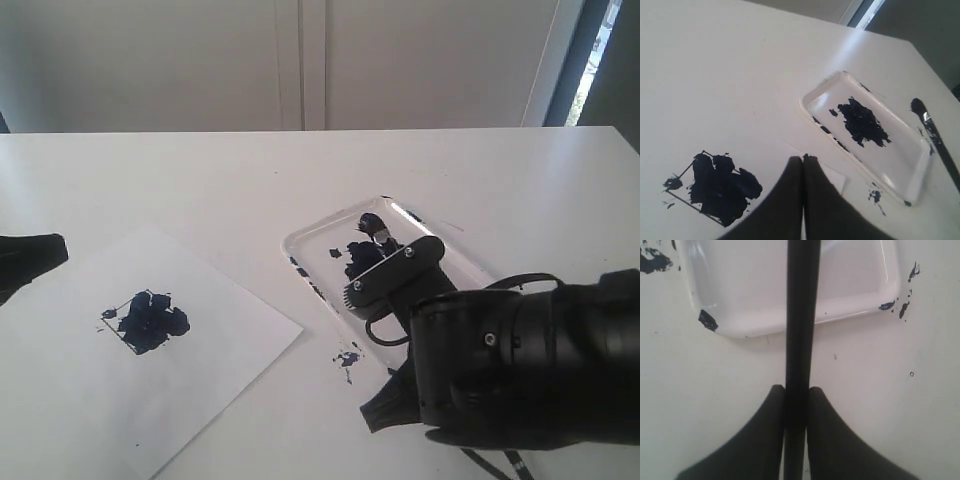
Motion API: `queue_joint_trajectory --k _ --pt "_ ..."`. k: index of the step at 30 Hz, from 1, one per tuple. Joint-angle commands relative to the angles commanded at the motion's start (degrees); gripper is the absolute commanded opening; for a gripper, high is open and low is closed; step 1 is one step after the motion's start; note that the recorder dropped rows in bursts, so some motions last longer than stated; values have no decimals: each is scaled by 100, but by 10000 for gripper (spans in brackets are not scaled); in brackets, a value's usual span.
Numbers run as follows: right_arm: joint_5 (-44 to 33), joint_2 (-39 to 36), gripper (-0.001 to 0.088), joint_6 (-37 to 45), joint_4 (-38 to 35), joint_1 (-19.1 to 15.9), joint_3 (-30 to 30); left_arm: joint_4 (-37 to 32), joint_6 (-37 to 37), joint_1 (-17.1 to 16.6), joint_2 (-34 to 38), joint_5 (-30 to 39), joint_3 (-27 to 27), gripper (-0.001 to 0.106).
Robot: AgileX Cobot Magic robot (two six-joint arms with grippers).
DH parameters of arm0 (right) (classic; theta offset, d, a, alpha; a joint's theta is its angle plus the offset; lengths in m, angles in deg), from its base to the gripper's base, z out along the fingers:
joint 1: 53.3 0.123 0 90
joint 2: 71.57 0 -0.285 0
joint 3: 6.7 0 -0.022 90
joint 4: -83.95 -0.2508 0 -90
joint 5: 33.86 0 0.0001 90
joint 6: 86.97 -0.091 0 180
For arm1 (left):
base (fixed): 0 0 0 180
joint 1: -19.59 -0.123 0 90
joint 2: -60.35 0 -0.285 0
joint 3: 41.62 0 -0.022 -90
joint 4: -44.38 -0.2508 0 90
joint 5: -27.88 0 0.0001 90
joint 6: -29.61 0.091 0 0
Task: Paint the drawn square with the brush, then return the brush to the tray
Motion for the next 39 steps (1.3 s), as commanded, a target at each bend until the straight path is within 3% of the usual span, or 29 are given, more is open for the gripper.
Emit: queue_joint_trajectory --k 10,17,31,35,39 --pt "748 -260 0 -251 113 -297 -379 -656 -1120 0 -1461 -202 0 0" --pt "1099 -724 0 -266 198 -461 -379 -694 -1163 0 -2206 -608 0 0" --pt "1000 -1001 4 -1582 1028 -461 -379 -909 -1163 0 -2420 -894 0 0" --pt "1000 -1001 136 -1580 1039 -461 -379 -909 -1163 0 -2420 -905 0 0" --pt "1000 -1001 397 -1631 1192 -461 -379 -909 -1163 0 -2420 -928 0 0"
